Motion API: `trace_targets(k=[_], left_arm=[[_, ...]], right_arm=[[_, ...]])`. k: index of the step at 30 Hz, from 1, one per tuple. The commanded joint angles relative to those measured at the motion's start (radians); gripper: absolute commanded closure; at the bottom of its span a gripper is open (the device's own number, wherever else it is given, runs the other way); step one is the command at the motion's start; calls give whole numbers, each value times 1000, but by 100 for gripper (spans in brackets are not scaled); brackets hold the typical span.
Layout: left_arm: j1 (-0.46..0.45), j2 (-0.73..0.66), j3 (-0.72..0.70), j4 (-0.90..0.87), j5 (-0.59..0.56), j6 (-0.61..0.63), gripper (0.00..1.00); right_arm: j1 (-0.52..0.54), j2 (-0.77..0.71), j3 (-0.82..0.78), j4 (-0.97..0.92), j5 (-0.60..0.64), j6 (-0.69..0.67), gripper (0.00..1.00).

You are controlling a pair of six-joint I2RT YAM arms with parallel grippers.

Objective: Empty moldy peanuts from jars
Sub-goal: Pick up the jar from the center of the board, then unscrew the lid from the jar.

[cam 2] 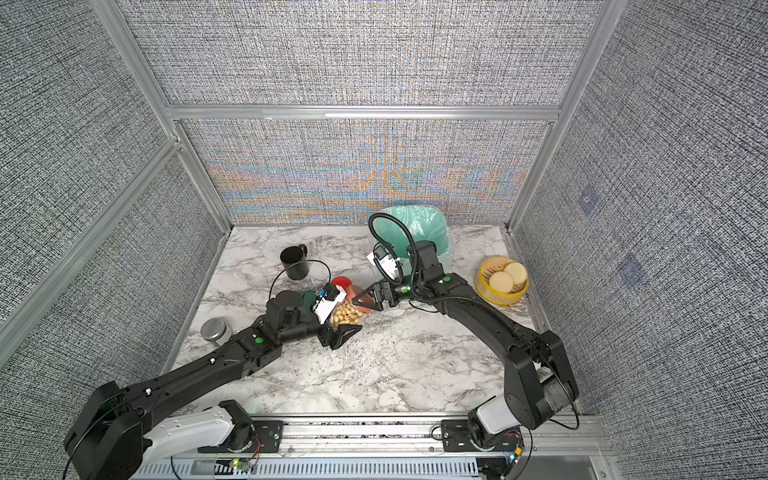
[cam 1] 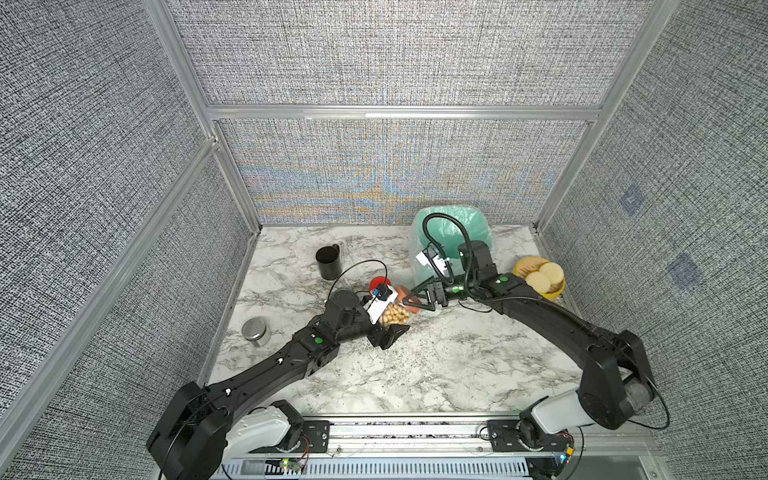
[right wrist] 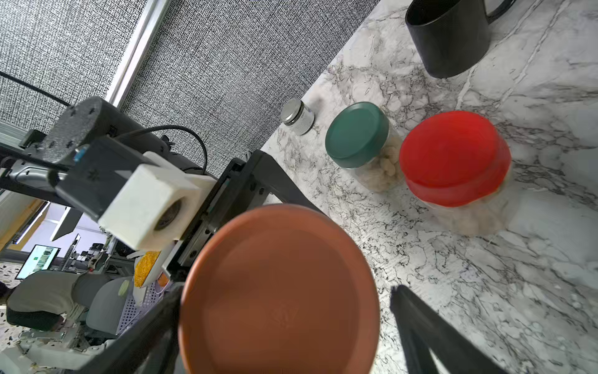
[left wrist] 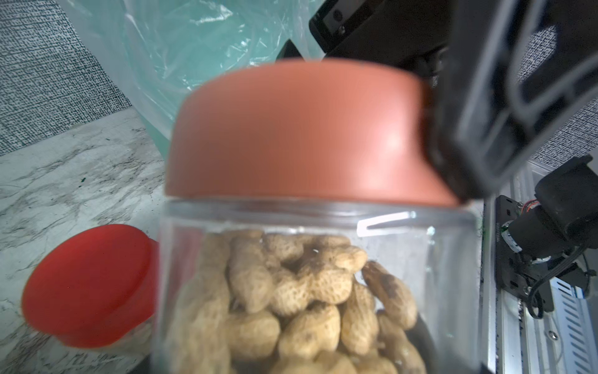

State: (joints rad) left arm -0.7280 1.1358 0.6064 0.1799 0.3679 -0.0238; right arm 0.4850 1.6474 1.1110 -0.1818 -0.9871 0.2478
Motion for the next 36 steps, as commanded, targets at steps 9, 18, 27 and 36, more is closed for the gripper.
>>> trace_targets(k=[9,18,27,36], left_arm=[[7,-21,-8,104,-11,10,100],[9,-11,3,98,12,10,100],[17,-10,8,85,27,12,100],[21,-7,16,61,53,18,100]], right_arm=[[1,13,-6,88,-105,41,19],[3,36,29,13,-131,-25,40],[-2,22,18,15,-69,-20,2],[-7,-81,-29,104,48,-32,2]])
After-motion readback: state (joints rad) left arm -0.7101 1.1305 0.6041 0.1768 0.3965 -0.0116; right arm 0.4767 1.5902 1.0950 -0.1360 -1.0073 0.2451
